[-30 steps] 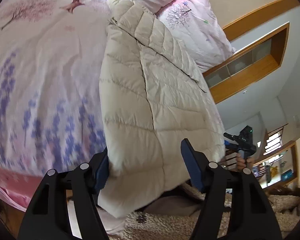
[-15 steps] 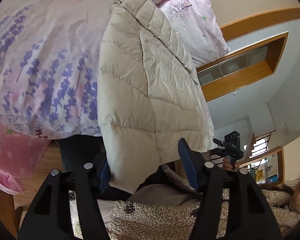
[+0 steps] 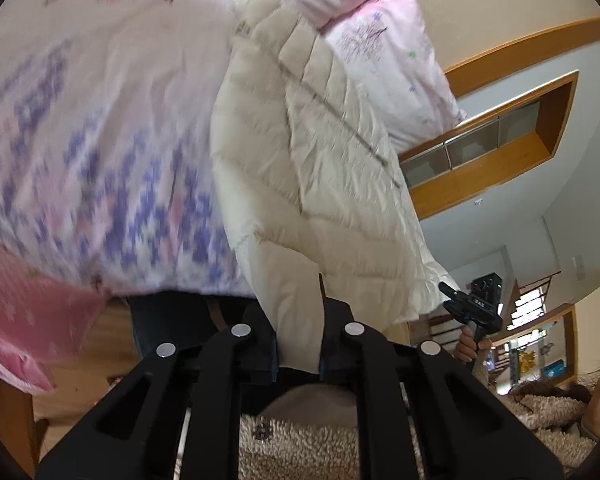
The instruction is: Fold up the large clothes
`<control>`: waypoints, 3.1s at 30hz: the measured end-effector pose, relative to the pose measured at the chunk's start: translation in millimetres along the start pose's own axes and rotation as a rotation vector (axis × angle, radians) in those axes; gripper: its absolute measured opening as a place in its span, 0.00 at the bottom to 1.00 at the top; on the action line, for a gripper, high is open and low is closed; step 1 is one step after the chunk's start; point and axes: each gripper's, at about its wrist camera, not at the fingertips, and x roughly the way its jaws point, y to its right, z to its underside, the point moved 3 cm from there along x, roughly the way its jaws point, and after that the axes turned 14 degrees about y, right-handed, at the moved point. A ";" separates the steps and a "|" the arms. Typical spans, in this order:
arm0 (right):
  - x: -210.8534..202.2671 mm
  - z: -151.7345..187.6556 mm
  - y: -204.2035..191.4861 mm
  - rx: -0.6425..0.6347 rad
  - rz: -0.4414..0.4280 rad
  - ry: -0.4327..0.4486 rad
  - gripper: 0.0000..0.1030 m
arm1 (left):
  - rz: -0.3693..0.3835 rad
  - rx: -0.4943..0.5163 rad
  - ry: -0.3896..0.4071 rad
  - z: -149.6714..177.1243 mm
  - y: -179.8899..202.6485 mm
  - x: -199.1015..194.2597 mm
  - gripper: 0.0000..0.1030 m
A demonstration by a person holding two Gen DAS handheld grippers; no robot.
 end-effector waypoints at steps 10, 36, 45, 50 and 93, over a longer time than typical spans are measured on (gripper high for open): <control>-19.9 -50.0 -69.7 -0.252 0.069 0.367 0.11 | -0.044 0.050 0.218 -70.7 20.5 -14.5 0.10; 61.8 -212.1 -142.7 -0.413 0.243 0.742 0.11 | -0.090 0.175 0.444 -274.1 76.3 73.1 0.09; 164.5 -262.2 -98.6 -0.308 0.346 0.586 0.11 | -0.154 0.072 0.382 -315.2 34.4 154.8 0.09; 213.5 -277.0 -69.8 -0.208 0.372 0.467 0.12 | -0.168 -0.044 0.338 -319.5 -0.5 185.8 0.09; 248.4 -311.8 -2.3 0.039 0.351 0.403 0.08 | -0.301 -0.022 0.251 -332.7 -19.9 224.0 0.09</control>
